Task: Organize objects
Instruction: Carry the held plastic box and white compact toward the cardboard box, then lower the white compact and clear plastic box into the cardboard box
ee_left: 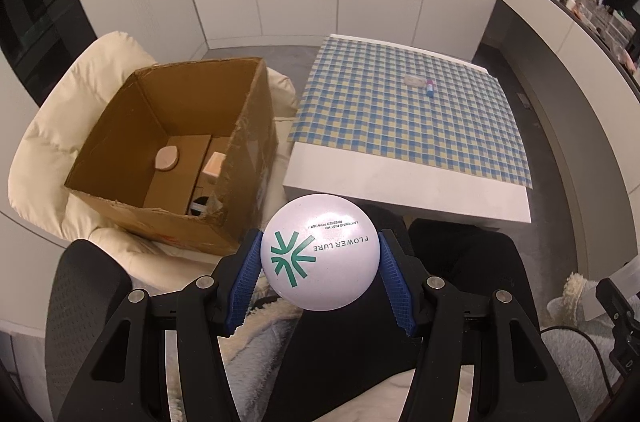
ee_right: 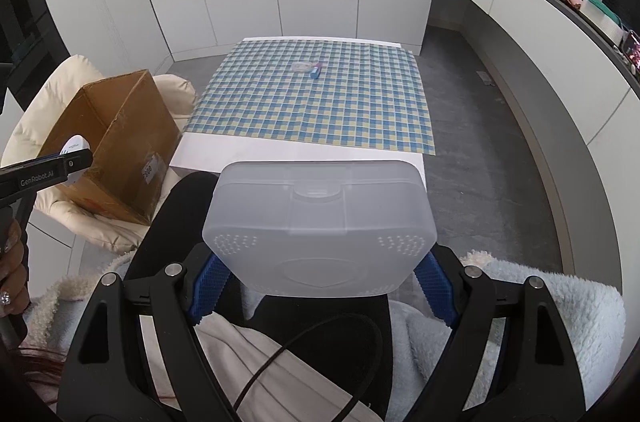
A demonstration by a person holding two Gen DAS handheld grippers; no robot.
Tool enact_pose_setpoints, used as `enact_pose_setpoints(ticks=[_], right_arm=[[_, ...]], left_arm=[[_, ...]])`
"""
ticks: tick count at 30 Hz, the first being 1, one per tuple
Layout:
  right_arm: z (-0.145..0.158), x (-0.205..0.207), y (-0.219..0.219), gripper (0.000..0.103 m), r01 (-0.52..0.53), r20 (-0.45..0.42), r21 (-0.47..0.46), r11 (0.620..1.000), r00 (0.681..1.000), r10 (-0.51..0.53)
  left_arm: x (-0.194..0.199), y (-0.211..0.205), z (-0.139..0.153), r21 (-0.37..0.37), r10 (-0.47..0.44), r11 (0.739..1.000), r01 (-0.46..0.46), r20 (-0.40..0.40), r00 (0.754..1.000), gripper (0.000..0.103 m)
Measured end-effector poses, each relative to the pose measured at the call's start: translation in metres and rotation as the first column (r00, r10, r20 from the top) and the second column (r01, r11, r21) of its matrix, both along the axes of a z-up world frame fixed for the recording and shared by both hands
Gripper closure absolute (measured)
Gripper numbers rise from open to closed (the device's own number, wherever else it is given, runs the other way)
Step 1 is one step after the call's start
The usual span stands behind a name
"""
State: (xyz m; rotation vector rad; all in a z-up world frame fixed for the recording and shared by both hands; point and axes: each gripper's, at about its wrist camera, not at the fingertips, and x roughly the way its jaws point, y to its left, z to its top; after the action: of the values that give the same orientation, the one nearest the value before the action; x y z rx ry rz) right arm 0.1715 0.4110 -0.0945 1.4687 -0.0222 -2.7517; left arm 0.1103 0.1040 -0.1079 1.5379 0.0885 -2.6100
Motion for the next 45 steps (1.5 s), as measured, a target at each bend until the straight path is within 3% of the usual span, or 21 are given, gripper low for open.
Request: enact_pose_setpoints(ticks=[23,33,45], right_arm=[[-0.003,-0.045,-0.083,0.019,-0.199,-0.005,0.008,0.980,0.980,0.199],[-0.006,-0.056,-0.147,0.019,-0.352,-0.010,0.016,0.936,0.936,0.352],[-0.010,-0.054,-0.226,0.019,-0.531,-0.006,0.002,0.847,0.847,0.531]], left_arm=[[0.011,-0.080,-0.004,0.006,0.173,0.985,-0.173,0.012,0.985,0.045],[0.036,-0.128,-0.006,-0.004,0.302,0.953,-0.302,0.022,0.953,0.045],[0.067,-0.175,-0.009,-0.007,0.420,0.907,-0.420,0.040,0.907,0.045]])
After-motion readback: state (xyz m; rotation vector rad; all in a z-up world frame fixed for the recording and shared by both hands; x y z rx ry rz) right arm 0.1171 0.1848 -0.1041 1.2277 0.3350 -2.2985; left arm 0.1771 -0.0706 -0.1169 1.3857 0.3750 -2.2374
